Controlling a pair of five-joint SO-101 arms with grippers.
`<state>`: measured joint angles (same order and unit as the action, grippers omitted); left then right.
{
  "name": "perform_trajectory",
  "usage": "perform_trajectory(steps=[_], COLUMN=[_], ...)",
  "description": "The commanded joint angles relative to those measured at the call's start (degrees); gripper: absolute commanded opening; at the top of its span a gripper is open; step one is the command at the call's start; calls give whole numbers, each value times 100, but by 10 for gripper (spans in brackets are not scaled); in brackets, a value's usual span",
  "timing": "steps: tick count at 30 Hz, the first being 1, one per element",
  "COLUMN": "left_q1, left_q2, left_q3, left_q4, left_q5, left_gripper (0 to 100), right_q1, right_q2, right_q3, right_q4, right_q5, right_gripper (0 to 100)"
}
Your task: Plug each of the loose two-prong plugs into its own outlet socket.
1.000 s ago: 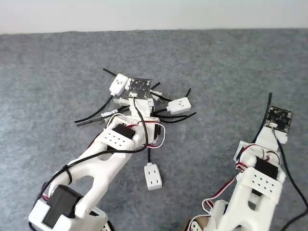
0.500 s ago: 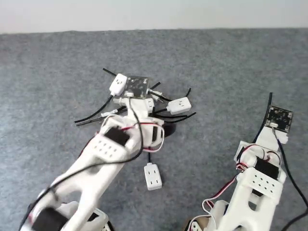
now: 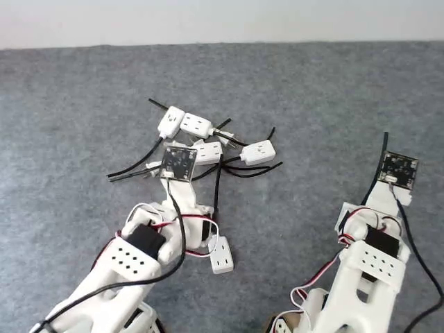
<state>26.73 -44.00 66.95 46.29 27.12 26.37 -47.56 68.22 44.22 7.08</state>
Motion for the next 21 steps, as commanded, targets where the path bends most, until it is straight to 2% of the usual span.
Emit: perform_trajectory(steps=[1,5,10,18,21], left_q1=[404,1240,2101,2145,2136], left_q2=[-141,-193,-132,-70,510], left_q3=[-31,31,171,418,312], left_q4=[44,-9,-281,-651,-686], left_q5=[202,211,211,220,475], left_gripper=[131,40,9,13,13], right_q1=[-57,-57,-57,-57,-57], right_q2=[-92,-92,-92,-92,-92], right_q3=[-70,-70,-70,-70,-70], right_q4=[-145,-145,-145,-145,-145], right_q5=[18,18,18,18,18], right_gripper=[9,9,9,9,9])
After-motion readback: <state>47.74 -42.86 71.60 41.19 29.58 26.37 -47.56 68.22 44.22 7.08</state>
